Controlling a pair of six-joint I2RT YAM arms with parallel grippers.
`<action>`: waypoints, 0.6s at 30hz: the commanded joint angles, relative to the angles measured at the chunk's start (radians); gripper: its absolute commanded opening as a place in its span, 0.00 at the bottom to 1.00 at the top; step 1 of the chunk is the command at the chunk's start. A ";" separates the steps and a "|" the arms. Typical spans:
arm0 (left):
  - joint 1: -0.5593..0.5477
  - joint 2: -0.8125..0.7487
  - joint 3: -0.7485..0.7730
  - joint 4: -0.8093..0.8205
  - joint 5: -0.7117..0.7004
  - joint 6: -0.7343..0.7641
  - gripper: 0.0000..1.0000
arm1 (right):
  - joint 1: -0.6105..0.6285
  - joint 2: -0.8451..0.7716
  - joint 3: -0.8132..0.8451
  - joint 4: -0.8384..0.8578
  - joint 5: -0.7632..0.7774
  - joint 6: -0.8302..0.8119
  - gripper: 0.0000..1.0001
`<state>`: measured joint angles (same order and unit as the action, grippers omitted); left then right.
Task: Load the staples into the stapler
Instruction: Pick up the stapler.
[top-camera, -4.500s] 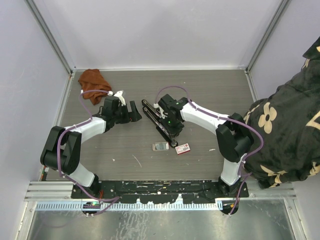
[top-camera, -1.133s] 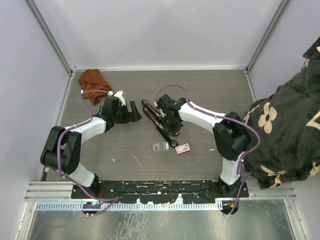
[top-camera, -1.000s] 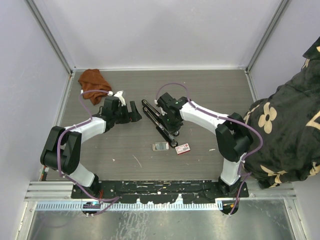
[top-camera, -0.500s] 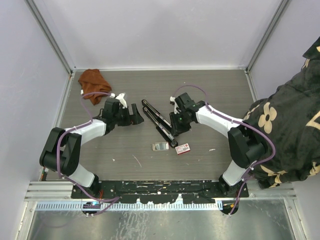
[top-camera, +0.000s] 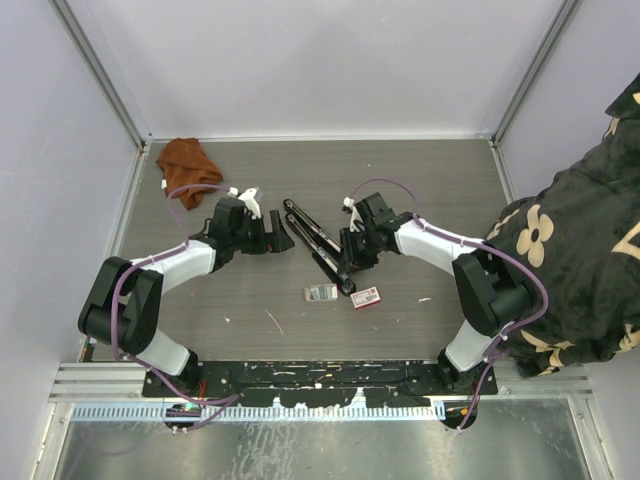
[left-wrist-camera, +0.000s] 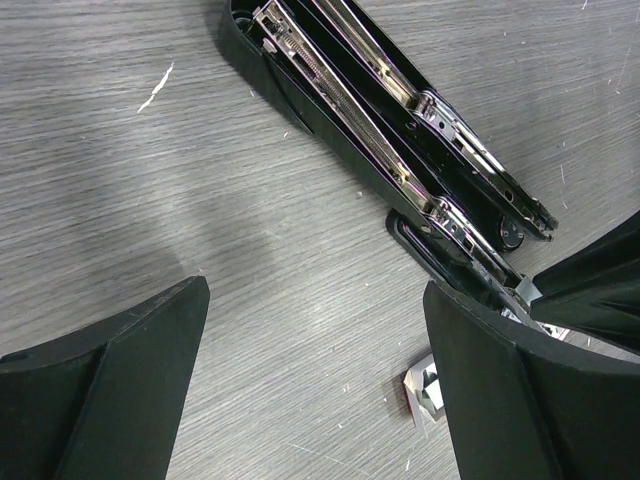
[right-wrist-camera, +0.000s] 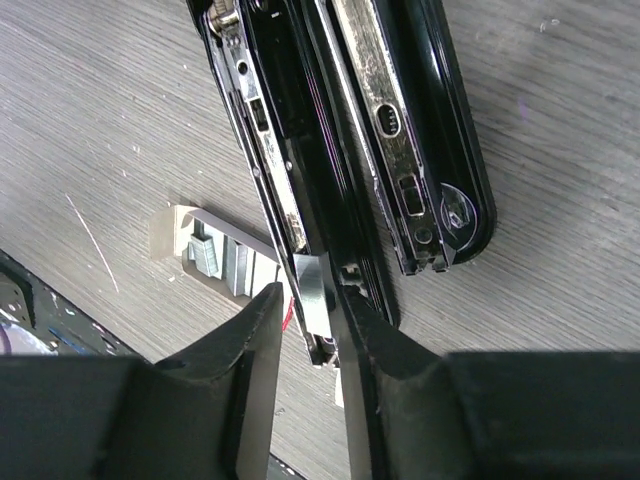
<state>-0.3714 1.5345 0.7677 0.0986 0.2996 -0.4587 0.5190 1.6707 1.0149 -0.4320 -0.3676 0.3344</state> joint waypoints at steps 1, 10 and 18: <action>-0.004 -0.046 0.013 0.007 0.009 0.004 0.91 | -0.008 -0.026 0.002 0.049 -0.026 0.013 0.31; -0.005 -0.050 0.013 0.000 0.004 0.009 0.91 | -0.013 -0.029 0.004 0.040 -0.023 0.017 0.17; -0.005 -0.066 0.014 -0.007 0.007 0.008 0.91 | -0.013 -0.040 0.006 0.039 -0.029 0.022 0.08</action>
<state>-0.3721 1.5177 0.7677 0.0834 0.2993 -0.4572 0.5079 1.6684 1.0149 -0.4160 -0.3878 0.3492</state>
